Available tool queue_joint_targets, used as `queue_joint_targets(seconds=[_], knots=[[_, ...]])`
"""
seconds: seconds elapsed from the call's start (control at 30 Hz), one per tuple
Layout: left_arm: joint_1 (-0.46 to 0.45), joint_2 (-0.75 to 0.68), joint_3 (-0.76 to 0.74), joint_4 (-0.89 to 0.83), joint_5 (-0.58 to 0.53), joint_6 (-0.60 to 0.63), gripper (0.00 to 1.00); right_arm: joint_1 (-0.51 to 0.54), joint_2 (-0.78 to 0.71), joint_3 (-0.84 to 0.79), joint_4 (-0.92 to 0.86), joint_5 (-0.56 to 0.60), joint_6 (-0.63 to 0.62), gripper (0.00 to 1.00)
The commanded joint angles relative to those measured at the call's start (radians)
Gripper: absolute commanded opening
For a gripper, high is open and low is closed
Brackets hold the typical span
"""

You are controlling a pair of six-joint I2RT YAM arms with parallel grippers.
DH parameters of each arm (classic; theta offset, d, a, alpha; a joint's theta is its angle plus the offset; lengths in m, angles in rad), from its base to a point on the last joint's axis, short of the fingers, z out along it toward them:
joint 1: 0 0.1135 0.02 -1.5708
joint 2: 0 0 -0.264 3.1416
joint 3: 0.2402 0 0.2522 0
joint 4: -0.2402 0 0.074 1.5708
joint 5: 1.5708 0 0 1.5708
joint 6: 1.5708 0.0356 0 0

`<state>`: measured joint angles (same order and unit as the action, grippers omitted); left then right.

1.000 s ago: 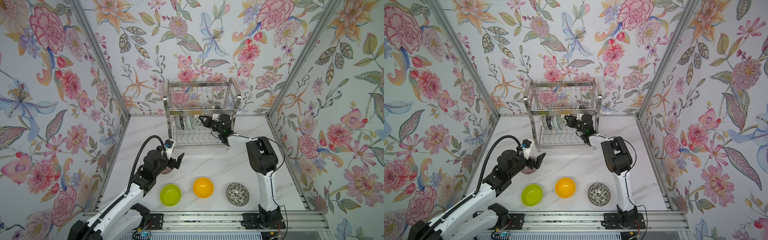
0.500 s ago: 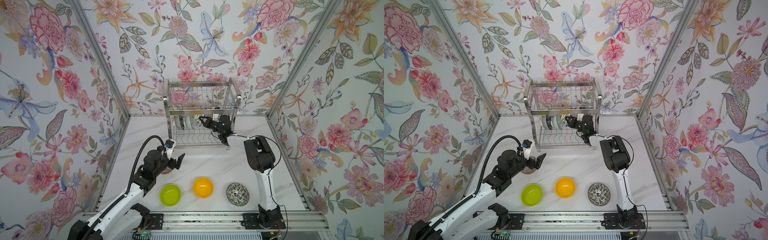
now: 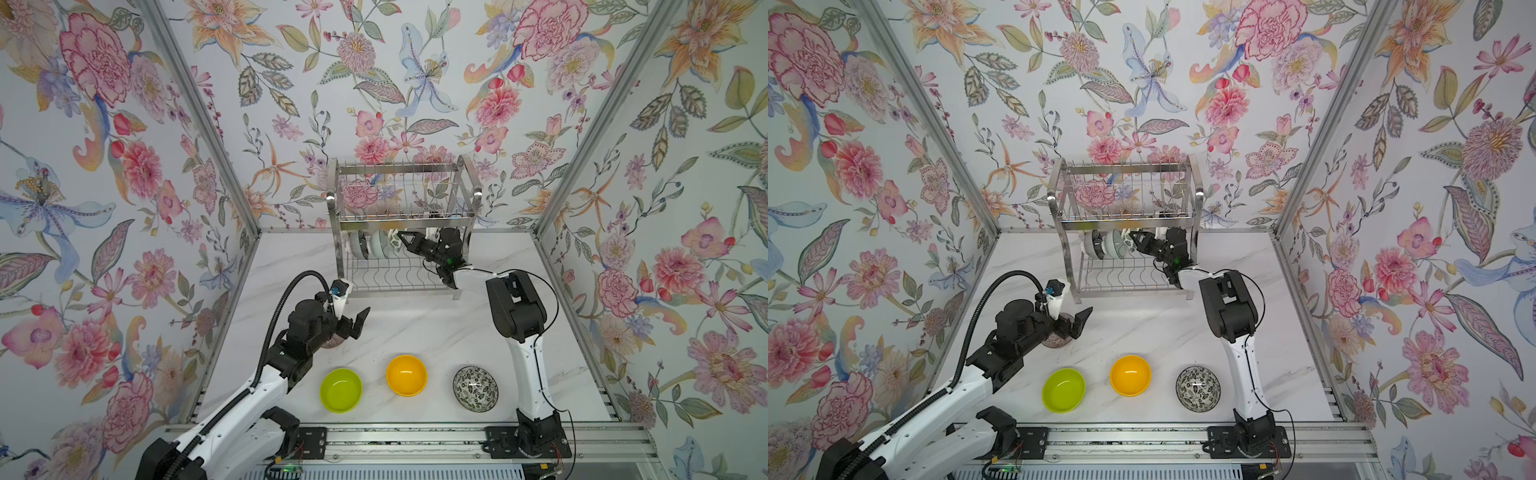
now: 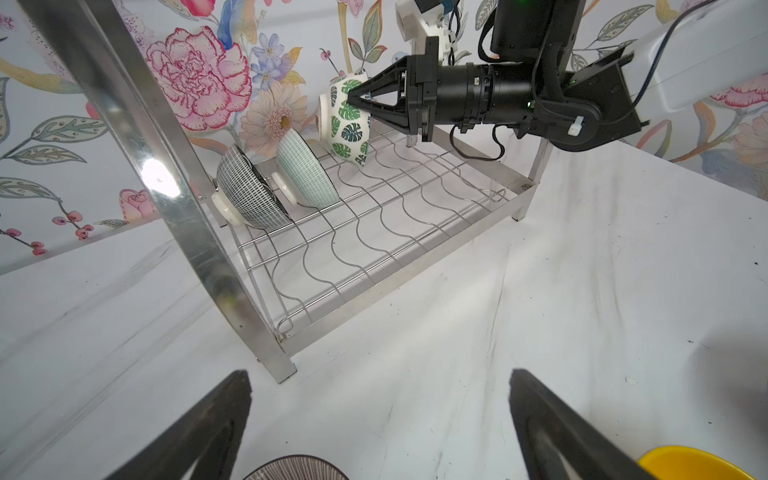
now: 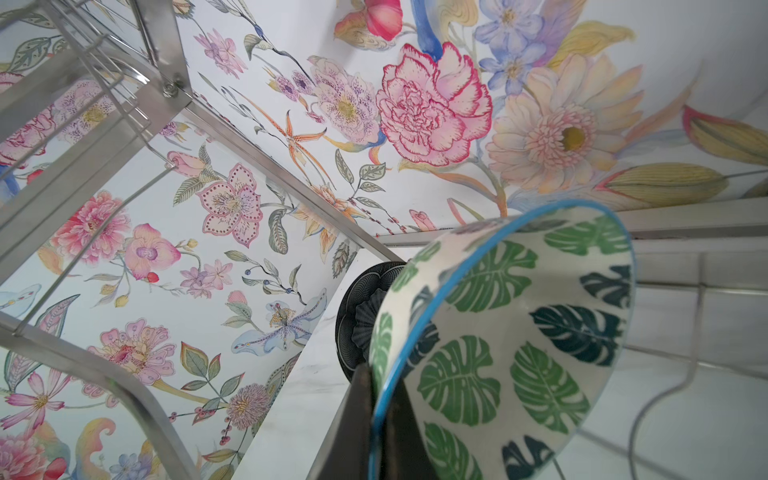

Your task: Load the bowls into the dish rack

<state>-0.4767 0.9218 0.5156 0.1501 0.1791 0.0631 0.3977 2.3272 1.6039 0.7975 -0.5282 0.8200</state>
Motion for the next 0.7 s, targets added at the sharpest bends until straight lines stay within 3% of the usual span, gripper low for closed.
queue_joint_targets(seconds=[0.0,0.67], knots=[[0.009,0.003,0.014,0.011,0.018,0.003,0.99,-0.006,0.038,0.037,0.051,-0.026,0.005,0.0],[0.009,0.017,0.017,0.012,0.022,0.003,0.99,-0.032,0.05,0.01,0.031,-0.035,0.001,0.0]])
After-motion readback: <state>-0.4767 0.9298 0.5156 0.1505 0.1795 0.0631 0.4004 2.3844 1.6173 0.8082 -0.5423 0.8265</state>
